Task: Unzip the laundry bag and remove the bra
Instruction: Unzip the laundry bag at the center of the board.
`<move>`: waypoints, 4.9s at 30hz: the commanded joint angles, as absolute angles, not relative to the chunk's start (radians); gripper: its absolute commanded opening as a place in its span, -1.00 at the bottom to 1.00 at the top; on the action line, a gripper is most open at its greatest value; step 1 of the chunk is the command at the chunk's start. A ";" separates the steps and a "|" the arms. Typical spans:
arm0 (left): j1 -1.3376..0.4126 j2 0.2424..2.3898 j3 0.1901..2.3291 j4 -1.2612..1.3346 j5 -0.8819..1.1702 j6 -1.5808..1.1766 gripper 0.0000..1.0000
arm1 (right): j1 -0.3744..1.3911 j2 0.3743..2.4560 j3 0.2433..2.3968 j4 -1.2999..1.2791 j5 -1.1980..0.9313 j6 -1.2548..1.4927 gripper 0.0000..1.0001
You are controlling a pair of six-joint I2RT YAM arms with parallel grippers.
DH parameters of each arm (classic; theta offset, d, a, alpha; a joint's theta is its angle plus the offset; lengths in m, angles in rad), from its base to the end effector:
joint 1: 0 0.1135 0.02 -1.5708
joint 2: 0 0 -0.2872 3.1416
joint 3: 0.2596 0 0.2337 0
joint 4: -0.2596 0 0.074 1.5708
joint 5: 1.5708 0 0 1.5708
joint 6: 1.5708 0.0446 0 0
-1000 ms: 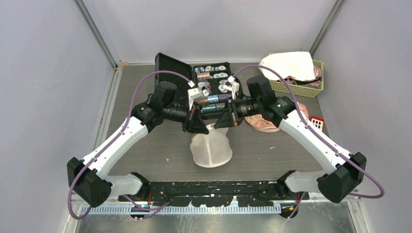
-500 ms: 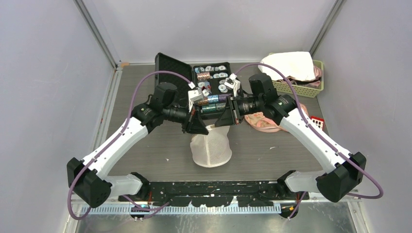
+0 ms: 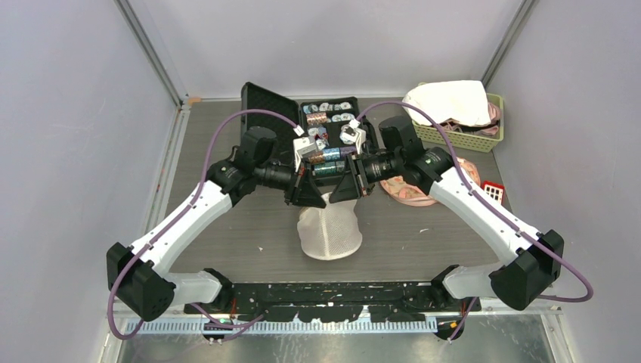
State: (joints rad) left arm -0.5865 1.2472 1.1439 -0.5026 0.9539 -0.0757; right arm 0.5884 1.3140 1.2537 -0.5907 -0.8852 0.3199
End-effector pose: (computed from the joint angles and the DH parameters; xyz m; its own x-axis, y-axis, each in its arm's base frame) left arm 0.1811 -0.1640 0.3653 -0.5394 0.3059 -0.7845 0.8402 0.1343 -0.5254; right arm 0.1950 0.1716 0.3756 -0.7501 -0.2611 -0.6076 -0.6613 0.2813 0.6954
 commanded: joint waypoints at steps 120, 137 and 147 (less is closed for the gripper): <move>-0.581 1.244 1.218 -0.603 1.091 0.198 -1.00 | 0.604 1.164 1.210 -0.527 -0.788 -0.071 0.37; -0.581 1.197 1.229 -0.580 1.071 0.162 -0.76 | 0.735 1.201 1.224 -0.572 -0.722 -0.307 -0.98; -0.580 0.952 1.039 -0.421 0.752 0.328 -0.24 | 0.734 1.180 1.218 -0.539 -0.774 -0.150 -0.99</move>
